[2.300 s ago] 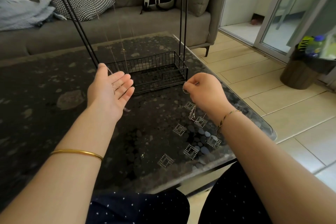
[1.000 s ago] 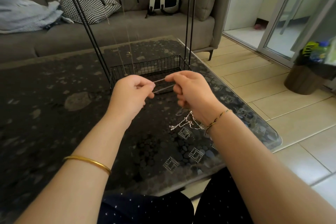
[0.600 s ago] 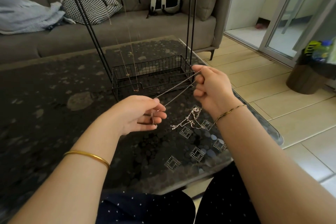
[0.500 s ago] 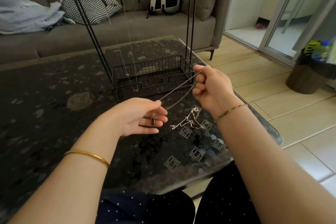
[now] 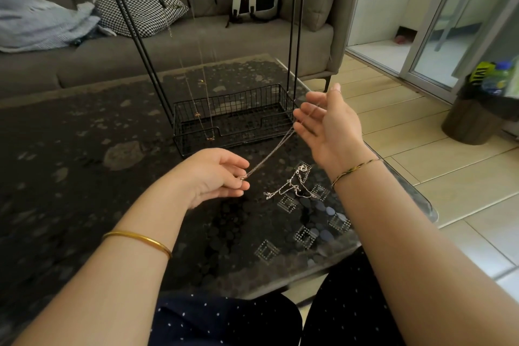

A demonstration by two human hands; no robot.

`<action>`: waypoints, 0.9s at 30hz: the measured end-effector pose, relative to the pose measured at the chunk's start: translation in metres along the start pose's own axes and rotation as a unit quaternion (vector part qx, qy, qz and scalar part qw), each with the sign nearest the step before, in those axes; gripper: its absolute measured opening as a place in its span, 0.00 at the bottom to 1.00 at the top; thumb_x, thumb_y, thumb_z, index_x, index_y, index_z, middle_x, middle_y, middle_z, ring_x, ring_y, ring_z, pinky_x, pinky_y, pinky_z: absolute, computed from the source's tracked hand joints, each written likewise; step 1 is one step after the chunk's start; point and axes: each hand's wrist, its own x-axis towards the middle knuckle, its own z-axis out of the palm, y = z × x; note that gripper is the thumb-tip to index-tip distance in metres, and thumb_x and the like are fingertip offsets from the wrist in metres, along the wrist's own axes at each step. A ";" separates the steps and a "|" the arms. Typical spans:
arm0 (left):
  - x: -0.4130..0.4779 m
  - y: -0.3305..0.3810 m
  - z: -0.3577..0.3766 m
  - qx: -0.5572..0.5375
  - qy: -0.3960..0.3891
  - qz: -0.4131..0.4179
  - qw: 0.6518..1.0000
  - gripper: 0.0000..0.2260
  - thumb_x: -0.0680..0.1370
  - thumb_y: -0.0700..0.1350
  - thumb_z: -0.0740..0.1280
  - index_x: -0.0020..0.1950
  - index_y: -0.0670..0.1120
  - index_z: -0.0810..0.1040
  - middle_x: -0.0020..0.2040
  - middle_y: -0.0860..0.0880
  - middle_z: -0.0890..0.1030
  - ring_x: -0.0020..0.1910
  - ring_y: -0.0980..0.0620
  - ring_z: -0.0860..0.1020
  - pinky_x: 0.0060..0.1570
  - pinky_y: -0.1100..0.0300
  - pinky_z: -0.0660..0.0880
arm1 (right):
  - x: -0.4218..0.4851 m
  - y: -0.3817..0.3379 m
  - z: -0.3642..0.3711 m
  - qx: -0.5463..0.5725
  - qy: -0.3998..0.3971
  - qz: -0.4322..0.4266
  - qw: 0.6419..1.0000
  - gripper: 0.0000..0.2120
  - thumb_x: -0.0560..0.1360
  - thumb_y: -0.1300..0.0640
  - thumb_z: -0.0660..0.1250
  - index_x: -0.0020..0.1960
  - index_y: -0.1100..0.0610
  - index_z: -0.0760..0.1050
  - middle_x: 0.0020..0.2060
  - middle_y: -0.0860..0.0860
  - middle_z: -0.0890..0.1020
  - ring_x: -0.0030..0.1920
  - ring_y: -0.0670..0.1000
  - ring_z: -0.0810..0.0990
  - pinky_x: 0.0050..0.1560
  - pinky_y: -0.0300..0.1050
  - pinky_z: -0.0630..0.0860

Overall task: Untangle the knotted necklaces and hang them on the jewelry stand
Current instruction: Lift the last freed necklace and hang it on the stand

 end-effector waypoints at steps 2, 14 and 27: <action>0.001 -0.001 0.000 0.013 0.017 0.009 1.000 0.15 0.74 0.24 0.64 0.52 0.42 0.78 0.54 0.42 0.79 0.45 0.49 0.83 0.38 0.62 0.81 | 0.000 0.000 0.001 -0.009 -0.001 -0.019 1.000 0.18 0.80 0.44 0.55 0.47 0.55 0.76 0.40 0.50 0.78 0.48 0.50 0.80 0.55 0.48 0.77; 0.004 -0.005 0.005 0.068 0.043 0.008 0.997 0.08 0.73 0.27 0.68 0.44 0.40 0.80 0.46 0.40 0.83 0.44 0.50 0.83 0.41 0.61 0.81 | -0.008 -0.008 0.009 0.198 -0.116 0.006 0.973 0.13 0.76 0.52 0.66 0.44 0.61 0.69 0.40 0.55 0.73 0.47 0.57 0.83 0.48 0.48 0.82; -0.001 0.012 0.005 -0.021 0.088 0.051 0.995 0.04 0.78 0.41 0.68 0.48 0.46 0.82 0.52 0.47 0.83 0.49 0.54 0.80 0.42 0.63 0.77 | -0.038 -0.067 0.070 -0.135 -0.267 -0.019 0.954 0.11 0.77 0.64 0.56 0.53 0.59 0.76 0.34 0.51 0.81 0.24 0.44 0.67 0.23 0.36 0.58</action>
